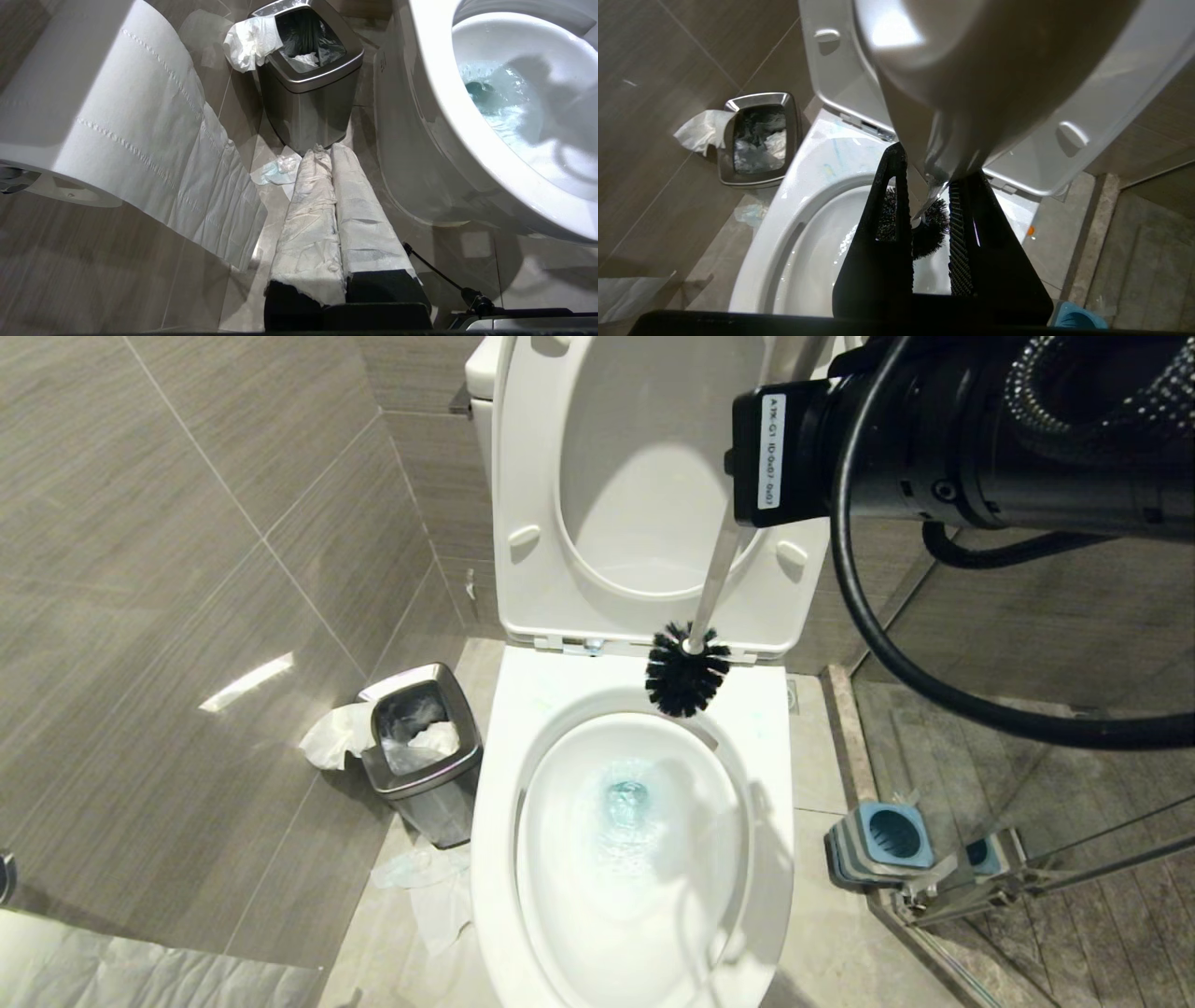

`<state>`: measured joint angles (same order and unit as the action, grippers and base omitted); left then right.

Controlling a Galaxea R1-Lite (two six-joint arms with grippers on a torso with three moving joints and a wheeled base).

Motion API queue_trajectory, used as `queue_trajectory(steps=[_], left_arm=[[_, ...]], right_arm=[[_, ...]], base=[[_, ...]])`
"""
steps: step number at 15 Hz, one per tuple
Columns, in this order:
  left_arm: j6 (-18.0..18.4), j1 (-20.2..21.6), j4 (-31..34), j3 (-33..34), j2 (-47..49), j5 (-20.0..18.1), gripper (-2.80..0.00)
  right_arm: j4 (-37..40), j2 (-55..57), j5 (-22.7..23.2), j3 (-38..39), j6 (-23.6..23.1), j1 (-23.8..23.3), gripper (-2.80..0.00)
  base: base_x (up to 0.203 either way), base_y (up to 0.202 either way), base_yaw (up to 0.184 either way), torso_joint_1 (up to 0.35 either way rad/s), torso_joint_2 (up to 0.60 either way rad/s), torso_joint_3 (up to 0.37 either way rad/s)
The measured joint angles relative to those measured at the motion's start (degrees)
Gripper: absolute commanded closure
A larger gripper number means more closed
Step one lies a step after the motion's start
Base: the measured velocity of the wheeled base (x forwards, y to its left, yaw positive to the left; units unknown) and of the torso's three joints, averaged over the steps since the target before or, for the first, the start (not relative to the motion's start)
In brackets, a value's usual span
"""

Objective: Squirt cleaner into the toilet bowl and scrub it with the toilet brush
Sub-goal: Scrub the toilet bowl

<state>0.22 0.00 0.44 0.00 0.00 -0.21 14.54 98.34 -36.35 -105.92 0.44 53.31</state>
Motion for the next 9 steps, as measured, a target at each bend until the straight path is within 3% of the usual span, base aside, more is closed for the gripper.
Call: queue_trajectory(steps=[4, 9], left_arm=[[0.0, 0.0, 0.0, 0.0, 0.0, 0.0, 0.00], [0.0, 0.0, 0.0, 0.0, 0.0, 0.0, 0.00]], right_arm=[[0.5, 2.2, -0.4, 0.3, 6.5, 1.0, 0.00], [5.2, 2.8, -0.6, 0.9, 8.2, 1.2, 0.00]], base=[[0.000, 0.000, 0.000, 0.000, 0.00, 0.000], [0.000, 0.000, 0.000, 0.000, 0.00, 0.000]])
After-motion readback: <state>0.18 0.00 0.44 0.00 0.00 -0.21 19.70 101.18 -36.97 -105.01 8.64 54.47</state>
